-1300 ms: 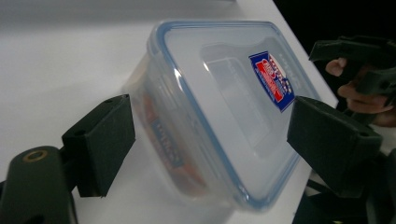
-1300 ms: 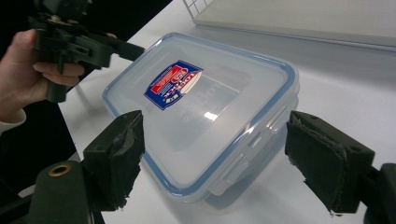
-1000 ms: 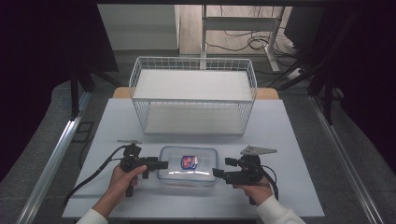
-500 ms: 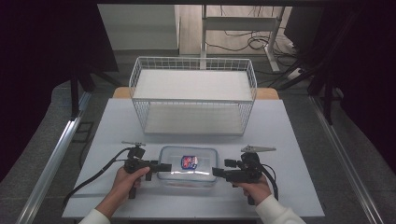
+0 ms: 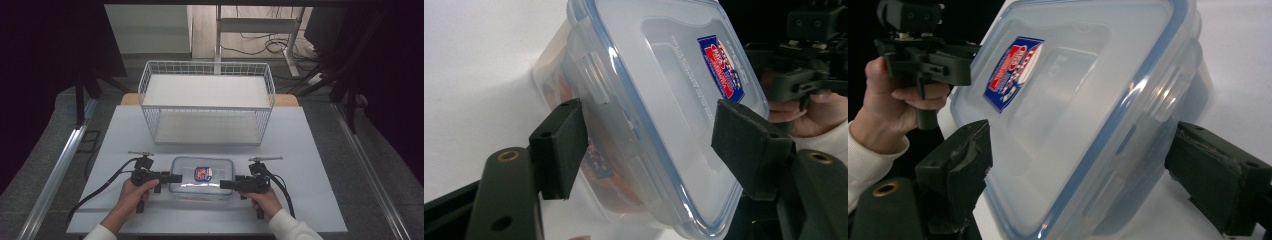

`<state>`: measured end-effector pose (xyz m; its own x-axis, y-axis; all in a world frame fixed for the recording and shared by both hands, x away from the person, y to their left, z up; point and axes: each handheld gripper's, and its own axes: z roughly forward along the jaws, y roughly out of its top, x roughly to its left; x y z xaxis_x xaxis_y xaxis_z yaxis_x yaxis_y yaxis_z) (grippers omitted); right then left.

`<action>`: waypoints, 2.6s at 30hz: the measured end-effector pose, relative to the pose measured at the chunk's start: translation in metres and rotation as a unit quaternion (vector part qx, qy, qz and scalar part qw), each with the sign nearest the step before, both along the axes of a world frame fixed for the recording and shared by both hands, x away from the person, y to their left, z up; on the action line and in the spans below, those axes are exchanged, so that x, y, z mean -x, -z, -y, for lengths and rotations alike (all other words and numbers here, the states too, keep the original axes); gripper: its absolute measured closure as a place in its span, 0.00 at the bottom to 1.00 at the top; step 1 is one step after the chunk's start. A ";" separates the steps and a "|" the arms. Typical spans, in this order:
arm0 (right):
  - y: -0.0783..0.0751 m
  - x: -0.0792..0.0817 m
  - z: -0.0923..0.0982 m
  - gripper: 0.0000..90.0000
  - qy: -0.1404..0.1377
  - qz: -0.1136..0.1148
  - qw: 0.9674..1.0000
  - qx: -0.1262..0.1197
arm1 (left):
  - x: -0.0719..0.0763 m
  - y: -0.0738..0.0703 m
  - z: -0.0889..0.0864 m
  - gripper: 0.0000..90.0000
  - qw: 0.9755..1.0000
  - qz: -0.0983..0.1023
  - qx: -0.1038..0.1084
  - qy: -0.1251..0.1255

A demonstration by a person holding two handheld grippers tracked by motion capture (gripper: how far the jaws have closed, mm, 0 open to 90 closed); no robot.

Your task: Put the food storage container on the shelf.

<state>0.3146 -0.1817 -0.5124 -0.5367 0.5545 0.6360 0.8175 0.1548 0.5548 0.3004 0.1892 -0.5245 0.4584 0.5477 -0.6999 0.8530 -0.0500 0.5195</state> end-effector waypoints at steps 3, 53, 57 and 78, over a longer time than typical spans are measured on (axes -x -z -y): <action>0.003 -0.002 0.000 0.14 0.004 -0.013 1.000 0.002 | 0.000 0.000 0.000 0.36 1.000 -0.002 0.001 0.002; -0.022 0.011 0.015 0.56 0.046 -0.018 0.998 -0.043 | 0.021 -0.032 -0.010 0.56 0.998 0.060 0.006 -0.035; -0.025 0.009 0.017 0.56 0.045 -0.013 0.998 -0.045 | 0.019 -0.038 -0.007 0.56 0.997 0.071 0.000 -0.032; -0.047 -0.062 0.014 0.56 0.024 0.030 0.999 -0.026 | -0.044 -0.046 -0.009 0.56 0.994 0.097 0.003 -0.039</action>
